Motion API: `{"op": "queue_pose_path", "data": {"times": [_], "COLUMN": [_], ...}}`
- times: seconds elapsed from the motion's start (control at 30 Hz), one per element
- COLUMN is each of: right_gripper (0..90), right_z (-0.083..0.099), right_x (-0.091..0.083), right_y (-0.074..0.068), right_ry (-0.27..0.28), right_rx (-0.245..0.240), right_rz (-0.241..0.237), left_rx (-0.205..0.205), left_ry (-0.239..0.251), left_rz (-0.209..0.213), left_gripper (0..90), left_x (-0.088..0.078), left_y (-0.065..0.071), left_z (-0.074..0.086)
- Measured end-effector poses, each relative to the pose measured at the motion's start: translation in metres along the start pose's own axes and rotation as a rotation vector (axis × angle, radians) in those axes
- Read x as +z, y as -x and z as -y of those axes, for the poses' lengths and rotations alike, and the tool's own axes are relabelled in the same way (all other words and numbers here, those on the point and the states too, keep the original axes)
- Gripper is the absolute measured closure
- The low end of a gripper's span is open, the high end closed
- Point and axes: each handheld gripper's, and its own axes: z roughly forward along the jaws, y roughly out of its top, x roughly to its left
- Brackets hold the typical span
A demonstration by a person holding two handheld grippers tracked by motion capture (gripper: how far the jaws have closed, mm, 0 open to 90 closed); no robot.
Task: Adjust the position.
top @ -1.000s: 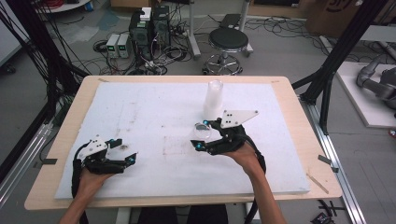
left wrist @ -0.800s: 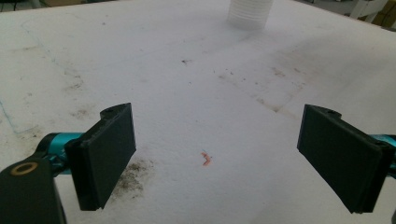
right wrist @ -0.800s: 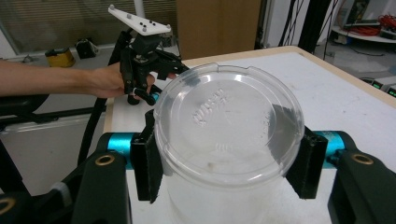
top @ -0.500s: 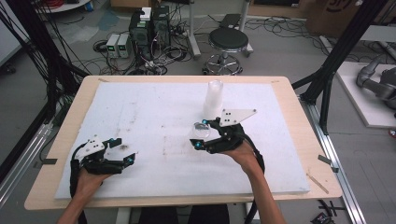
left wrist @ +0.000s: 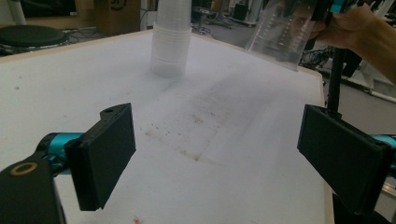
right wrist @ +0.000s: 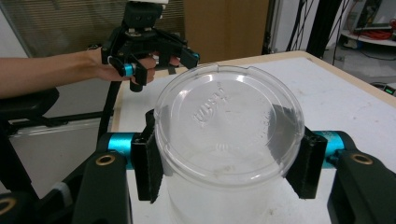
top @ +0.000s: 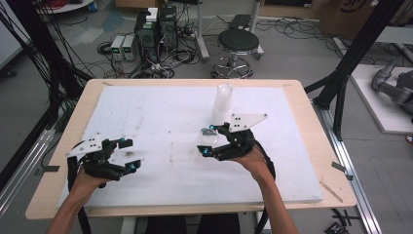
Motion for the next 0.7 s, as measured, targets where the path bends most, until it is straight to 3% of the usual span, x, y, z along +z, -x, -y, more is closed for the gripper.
{"op": "queue_pose_path", "data": {"times": [0.17, 0.2, 0.3, 0.33, 0.4, 0.43, 0.47, 0.5, 0.53, 0.63, 0.7], "right_gripper": [40.1, 40.1, 40.1, 40.1, 40.1, 40.1, 40.1, 40.0, 40.1, 40.1, 40.1], "right_z": [-0.001, -0.002, -0.005, -0.006, -0.007, -0.008, -0.008, -0.008, -0.008, -0.009, -0.009], "right_x": [-0.001, 0.000, 0.000, 0.000, 0.002, 0.002, 0.002, 0.003, 0.003, 0.002, 0.001], "right_y": [-0.001, -0.001, -0.003, -0.004, -0.005, -0.005, -0.005, -0.006, -0.006, -0.006, -0.006], "right_ry": [0.004, 0.008, 0.013, 0.012, 0.016, 0.015, 0.016, 0.017, 0.017, 0.027, 0.032], "right_rx": [0.001, -0.002, -0.012, -0.015, -0.020, -0.024, -0.024, -0.024, -0.025, -0.022, -0.024], "right_rz": [-0.009, -0.024, -0.038, -0.041, -0.050, -0.054, -0.061, -0.065, -0.065, -0.076, -0.081], "left_rx": [0.032, 0.047, 0.067, 0.079, 0.085, 0.085, 0.100, 0.100, 0.115, 0.127, 0.135], "left_ry": [0.004, 0.012, 0.013, 0.022, 0.013, 0.013, 0.006, 0.006, -0.003, -0.005, -0.006], "left_rz": [0.037, 0.072, 0.106, 0.154, 0.196, 0.196, 0.243, 0.243, 0.280, 0.320, 0.324], "left_gripper": [11.3, 11.3, 11.2, 11.2, 11.2, 11.2, 11.2, 11.2, 11.2, 11.2, 11.2], "left_x": [0.001, 0.004, 0.009, 0.017, 0.028, 0.028, 0.040, 0.040, 0.053, 0.070, 0.075], "left_y": [-0.003, -0.003, -0.003, -0.001, 0.003, 0.003, 0.009, 0.009, 0.015, 0.022, 0.023], "left_z": [-0.009, -0.014, -0.021, -0.027, -0.033, -0.033, -0.038, -0.038, -0.043, -0.048, -0.050]}}
